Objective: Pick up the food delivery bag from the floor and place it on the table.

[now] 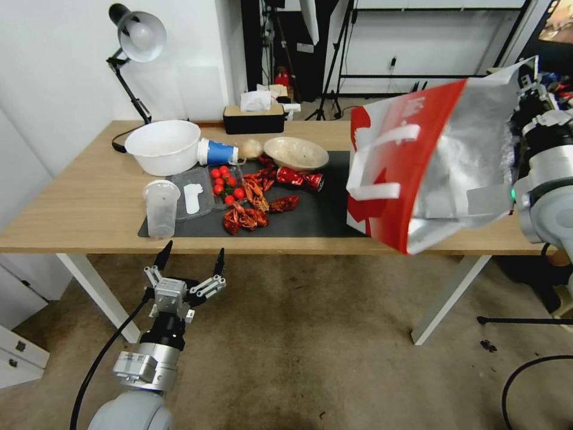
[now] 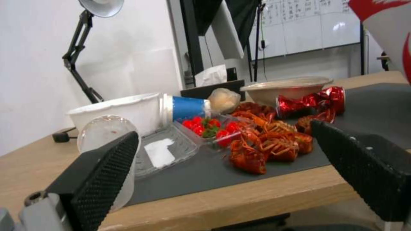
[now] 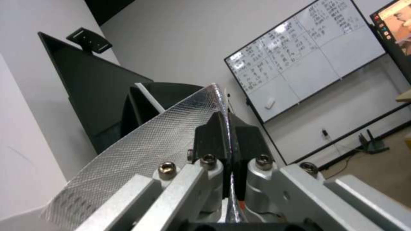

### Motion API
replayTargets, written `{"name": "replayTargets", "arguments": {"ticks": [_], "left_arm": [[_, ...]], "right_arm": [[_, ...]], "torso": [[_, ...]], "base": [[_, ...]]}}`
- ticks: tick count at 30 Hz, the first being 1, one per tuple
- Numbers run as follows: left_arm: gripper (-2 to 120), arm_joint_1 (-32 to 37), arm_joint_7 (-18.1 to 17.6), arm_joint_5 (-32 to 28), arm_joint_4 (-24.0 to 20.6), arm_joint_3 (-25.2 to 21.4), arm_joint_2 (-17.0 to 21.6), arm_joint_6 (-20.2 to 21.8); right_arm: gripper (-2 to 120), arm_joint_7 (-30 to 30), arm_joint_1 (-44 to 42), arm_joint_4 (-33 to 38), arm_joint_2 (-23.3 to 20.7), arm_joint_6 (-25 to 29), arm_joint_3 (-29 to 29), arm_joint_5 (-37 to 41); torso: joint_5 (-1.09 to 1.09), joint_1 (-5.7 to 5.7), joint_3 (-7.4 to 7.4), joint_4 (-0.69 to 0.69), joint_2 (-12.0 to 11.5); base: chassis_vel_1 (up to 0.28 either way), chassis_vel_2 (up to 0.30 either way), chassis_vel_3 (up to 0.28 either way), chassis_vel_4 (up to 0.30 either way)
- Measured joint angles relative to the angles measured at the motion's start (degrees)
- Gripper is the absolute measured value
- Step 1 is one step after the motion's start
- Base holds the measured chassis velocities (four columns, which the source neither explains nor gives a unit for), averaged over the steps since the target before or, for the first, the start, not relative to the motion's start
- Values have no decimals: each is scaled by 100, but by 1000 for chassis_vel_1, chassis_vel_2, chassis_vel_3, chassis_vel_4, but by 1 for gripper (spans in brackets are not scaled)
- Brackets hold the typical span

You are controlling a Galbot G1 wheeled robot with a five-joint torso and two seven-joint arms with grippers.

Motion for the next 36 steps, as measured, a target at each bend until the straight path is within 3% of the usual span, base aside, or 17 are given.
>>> {"name": "replayTargets", "arguments": {"ticks": [15,18,23,36], "left_arm": [[100,-23,-1,-8,60,-13,-1,-56],[100,-31,-1,-8,97,2,-1,-59],[100,-46,-1,-10,134,7,-2,-66],[100,-88,-13,-27,227,37,5,-111]], "right_arm": [[4,-234,483,-613,-207,-151,-427,-148],[21,-337,516,-717,-207,-172,-464,-182],[34,-430,517,-754,-207,-184,-466,-197],[86,-646,357,-701,-242,-207,-364,-203]], "torso": [[-1,0,0,0,0],[0,0,0,0,0],[0,0,0,0,0],[-1,0,0,0,0]], "base": [[0,0,0,0],[0,0,0,0],[0,0,0,0],[0,0,0,0]]}}
